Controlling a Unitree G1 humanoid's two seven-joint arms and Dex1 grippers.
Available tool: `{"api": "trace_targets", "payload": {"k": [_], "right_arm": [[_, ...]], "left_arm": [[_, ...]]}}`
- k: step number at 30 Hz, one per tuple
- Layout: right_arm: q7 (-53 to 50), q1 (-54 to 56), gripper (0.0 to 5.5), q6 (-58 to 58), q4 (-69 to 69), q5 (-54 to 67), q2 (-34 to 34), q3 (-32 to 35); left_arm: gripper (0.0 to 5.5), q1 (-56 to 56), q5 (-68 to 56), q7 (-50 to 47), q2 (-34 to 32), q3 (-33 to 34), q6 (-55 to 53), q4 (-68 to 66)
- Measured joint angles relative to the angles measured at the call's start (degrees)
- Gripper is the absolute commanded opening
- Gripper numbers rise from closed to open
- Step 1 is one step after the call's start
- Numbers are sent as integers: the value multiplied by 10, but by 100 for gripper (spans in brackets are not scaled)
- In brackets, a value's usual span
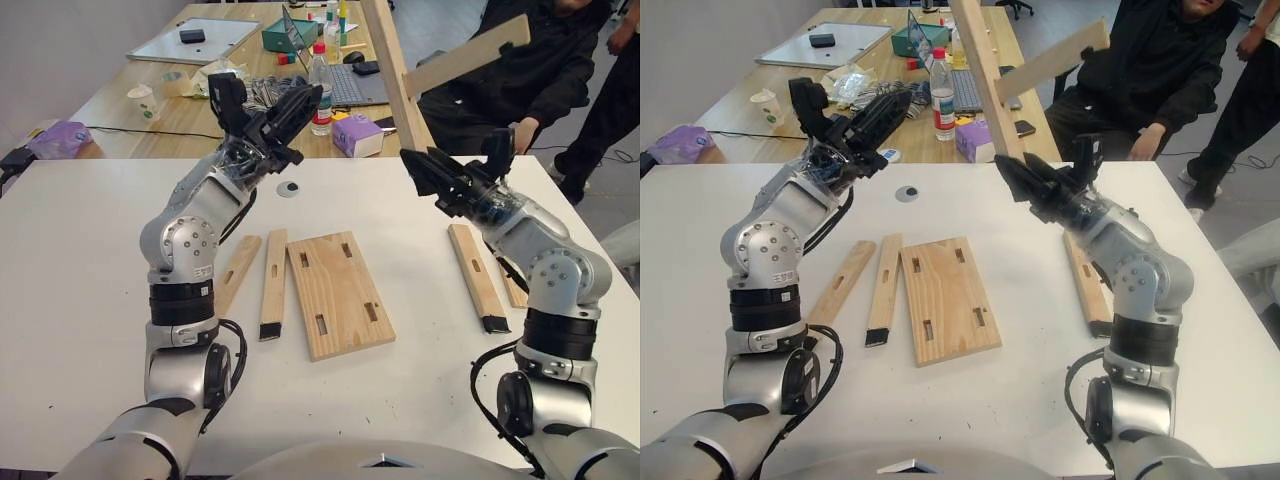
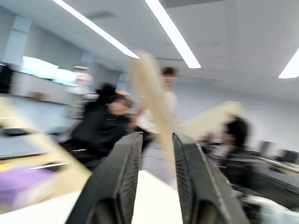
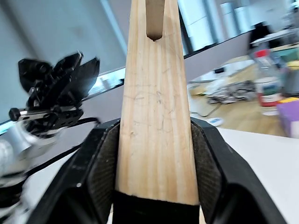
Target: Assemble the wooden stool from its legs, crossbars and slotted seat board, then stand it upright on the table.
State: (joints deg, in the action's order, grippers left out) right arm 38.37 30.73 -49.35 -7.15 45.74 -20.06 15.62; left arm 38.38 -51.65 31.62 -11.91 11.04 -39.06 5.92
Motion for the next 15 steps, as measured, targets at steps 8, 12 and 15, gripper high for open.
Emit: {"api": "trace_targets", "payload": {"k": [8,12,15], "right_arm": [[103,11,205,-53,-2,77,-57,-21],[114,20,205,-55,-9,108,-59,-5],[128,21,205,-70,-39,129,-79,-9]], "left_arm": [[265,23,-126,29,-7,29,-56,8],[265,22,-157,27,-15,48,-70,-9],[265,22,-171,27,-16,52,-70,-23]]}}
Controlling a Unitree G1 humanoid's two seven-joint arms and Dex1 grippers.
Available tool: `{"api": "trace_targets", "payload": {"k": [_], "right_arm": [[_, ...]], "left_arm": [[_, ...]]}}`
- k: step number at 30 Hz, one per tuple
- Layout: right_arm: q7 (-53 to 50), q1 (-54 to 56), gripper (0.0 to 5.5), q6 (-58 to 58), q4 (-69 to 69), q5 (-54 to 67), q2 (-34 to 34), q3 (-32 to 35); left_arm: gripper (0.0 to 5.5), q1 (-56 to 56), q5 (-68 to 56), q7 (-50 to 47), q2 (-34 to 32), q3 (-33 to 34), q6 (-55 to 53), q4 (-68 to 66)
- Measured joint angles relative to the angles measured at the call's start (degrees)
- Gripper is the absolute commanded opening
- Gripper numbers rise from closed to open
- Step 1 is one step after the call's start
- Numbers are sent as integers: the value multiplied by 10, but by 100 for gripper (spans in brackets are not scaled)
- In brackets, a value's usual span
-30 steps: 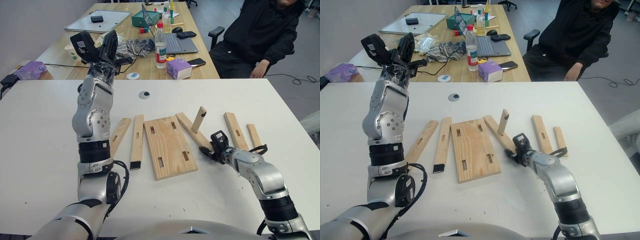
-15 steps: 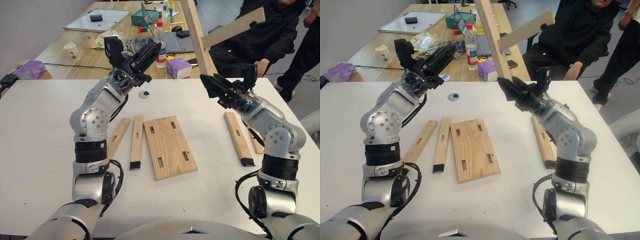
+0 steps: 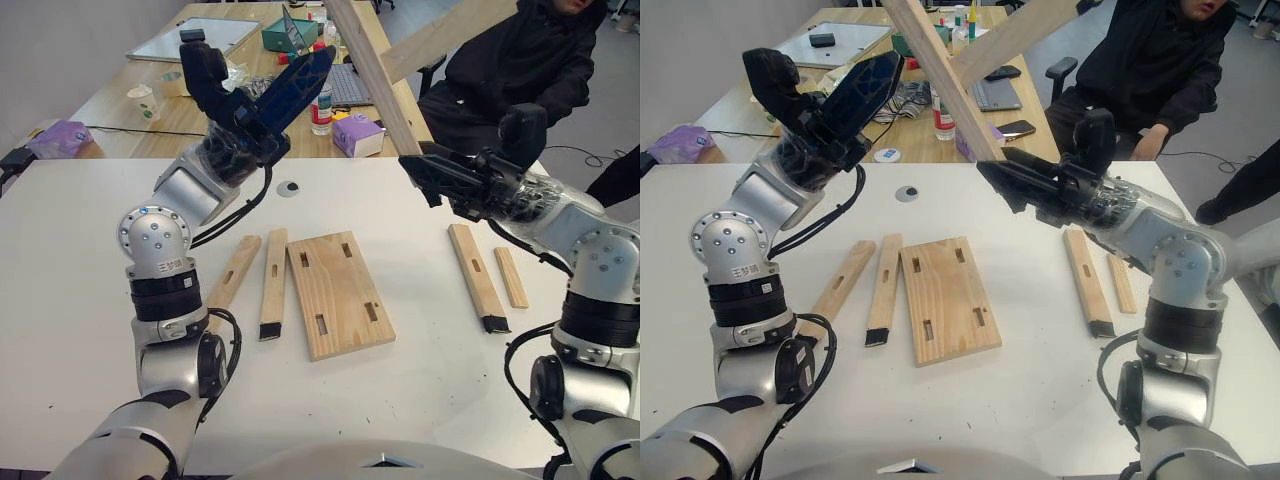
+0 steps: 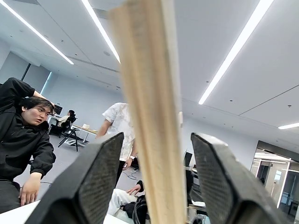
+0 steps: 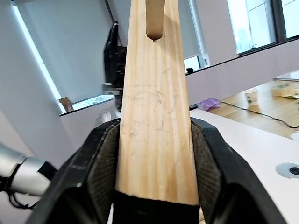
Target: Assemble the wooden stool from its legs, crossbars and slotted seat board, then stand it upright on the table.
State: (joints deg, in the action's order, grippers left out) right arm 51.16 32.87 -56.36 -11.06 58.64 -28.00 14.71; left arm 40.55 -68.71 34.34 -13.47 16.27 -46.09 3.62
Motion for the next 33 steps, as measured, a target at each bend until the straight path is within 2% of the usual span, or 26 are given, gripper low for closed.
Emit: {"api": "trace_targets", "payload": {"k": [6,14,18,21,24,29,33], "right_arm": [[31,-30,203,0,-36,-1,-18,-45],[49,-33,203,-1,-40,3,-25,-52],[72,-49,203,-1,-66,4,-52,-64],[80,-53,203,0,-70,1,-67,-76],[86,-54,203,1,-70,-5,-67,-83],[82,-57,203,7,-69,-14,-67,-86],[80,-57,203,24,-69,-26,-67,-95]], "left_arm": [[265,-1,-47,12,-1,5,-21,4],[265,-45,-78,62,-29,-9,-52,45],[265,-45,-78,84,-37,-18,-50,45],[311,-52,-68,91,-38,-27,-48,52],[314,-60,-60,94,-39,-40,-47,58],[215,-61,-87,88,-31,-31,-48,43],[211,-61,-96,81,-29,-26,-49,38]]}}
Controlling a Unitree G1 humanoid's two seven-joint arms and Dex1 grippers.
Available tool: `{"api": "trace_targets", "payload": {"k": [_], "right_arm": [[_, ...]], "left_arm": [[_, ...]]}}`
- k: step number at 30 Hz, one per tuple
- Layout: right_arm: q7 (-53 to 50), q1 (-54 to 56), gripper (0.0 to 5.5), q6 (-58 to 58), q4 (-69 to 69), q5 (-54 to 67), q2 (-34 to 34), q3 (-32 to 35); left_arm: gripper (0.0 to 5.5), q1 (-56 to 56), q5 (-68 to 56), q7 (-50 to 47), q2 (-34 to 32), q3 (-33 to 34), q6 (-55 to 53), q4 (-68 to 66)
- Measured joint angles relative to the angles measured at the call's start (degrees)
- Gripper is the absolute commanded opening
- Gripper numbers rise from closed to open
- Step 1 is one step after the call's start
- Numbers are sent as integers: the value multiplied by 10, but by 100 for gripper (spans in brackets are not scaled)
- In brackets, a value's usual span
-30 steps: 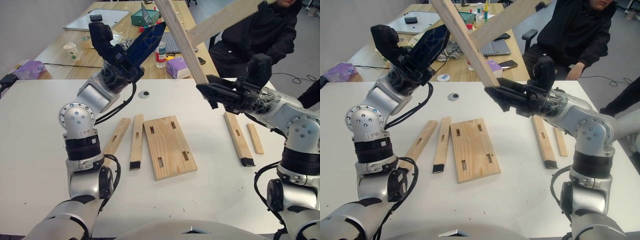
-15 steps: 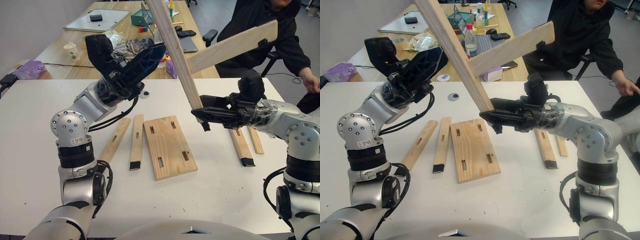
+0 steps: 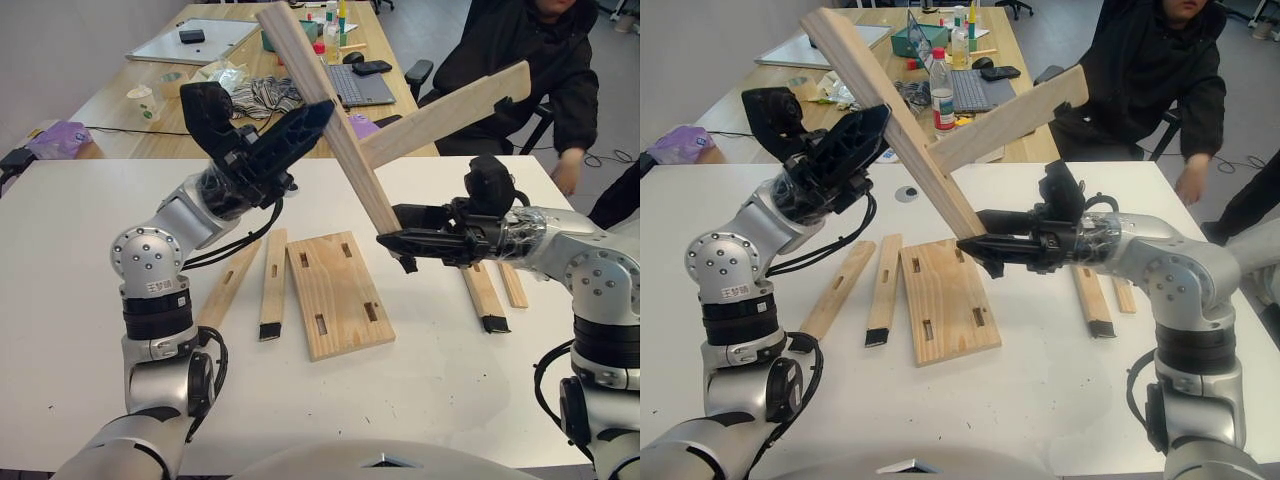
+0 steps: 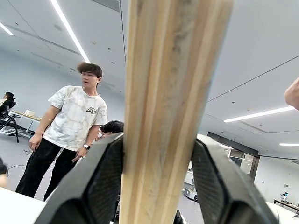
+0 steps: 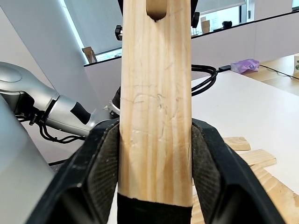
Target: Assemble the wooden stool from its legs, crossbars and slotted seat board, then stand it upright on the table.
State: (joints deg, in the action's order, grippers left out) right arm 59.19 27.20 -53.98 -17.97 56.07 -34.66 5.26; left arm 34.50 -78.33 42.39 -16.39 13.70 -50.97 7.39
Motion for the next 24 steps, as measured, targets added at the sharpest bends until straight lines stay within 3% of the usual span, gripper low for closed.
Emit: {"api": "trace_targets", "payload": {"k": [1,9,14,18,24], "right_arm": [[0,0,239,3,0,-3,0,-2],[-5,1,375,10,7,-7,-1,-9],[19,-61,375,81,40,-136,-46,-74],[5,-79,375,166,118,-268,-48,-126],[31,-85,375,244,192,-360,-70,-155]], "left_arm": [[211,0,0,0,0,0,0,-1],[203,-2,-20,-11,5,57,38,-26],[203,-47,41,0,-76,92,59,-21],[203,-123,167,-4,-63,17,113,38],[203,-195,283,18,-50,-52,195,71]]}}
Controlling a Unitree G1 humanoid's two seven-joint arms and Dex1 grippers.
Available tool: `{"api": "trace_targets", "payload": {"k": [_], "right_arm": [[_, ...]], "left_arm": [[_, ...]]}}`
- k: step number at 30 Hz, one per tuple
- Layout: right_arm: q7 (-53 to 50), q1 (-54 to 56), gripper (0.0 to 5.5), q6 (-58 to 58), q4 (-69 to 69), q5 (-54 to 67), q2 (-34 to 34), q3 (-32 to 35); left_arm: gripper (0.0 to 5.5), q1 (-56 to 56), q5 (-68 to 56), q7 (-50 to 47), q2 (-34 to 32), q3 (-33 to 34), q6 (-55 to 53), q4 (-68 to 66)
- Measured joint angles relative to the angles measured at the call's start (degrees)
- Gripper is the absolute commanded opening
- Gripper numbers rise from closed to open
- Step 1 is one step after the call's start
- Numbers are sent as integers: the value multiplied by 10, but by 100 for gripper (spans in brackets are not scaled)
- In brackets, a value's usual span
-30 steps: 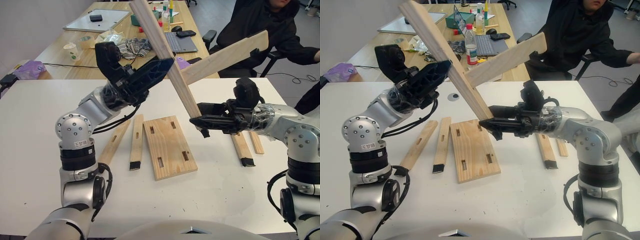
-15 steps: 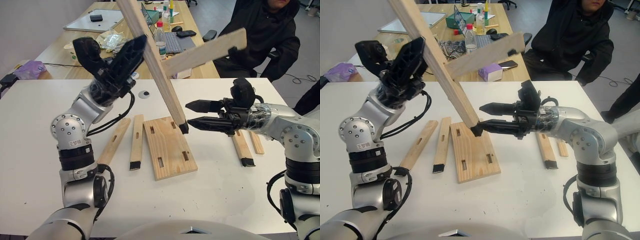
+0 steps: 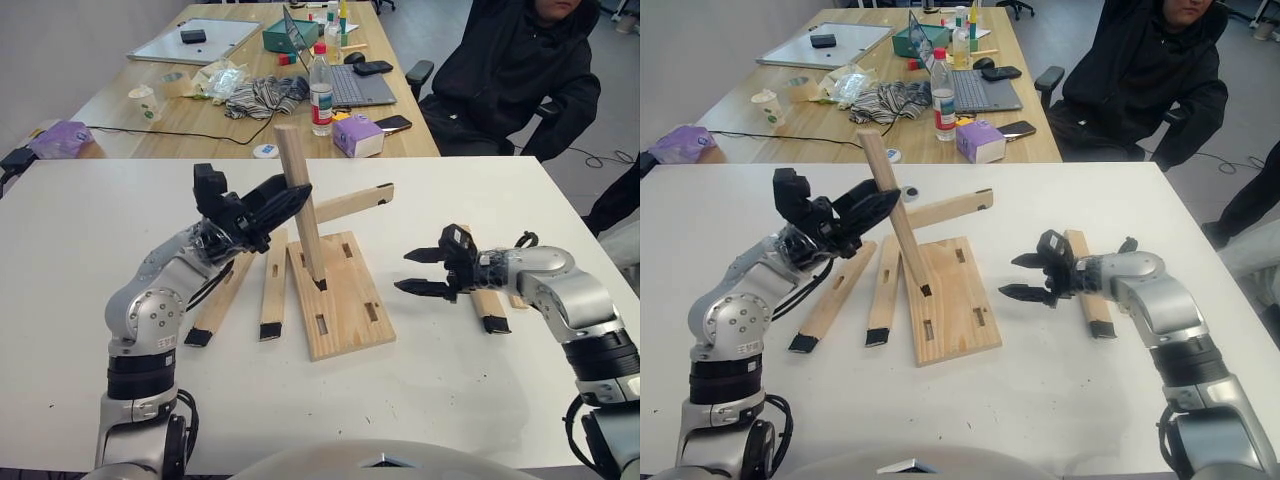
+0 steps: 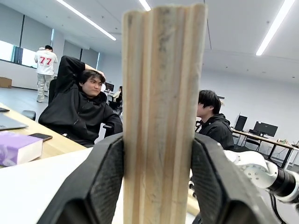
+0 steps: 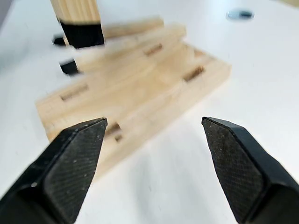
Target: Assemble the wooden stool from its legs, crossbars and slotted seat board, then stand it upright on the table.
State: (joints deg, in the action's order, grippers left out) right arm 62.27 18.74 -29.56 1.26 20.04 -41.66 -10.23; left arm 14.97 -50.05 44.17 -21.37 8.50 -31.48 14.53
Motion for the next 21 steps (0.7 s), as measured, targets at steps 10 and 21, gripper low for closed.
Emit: {"api": "trace_targets", "payload": {"k": [10,21], "right_arm": [[71,44,375,68,154,-70,-29,-11],[112,90,375,94,214,-105,-43,-8]], "left_arm": [[203,-82,39,54,11,-60,44,20],[203,-105,27,75,-9,-59,60,32]]}}
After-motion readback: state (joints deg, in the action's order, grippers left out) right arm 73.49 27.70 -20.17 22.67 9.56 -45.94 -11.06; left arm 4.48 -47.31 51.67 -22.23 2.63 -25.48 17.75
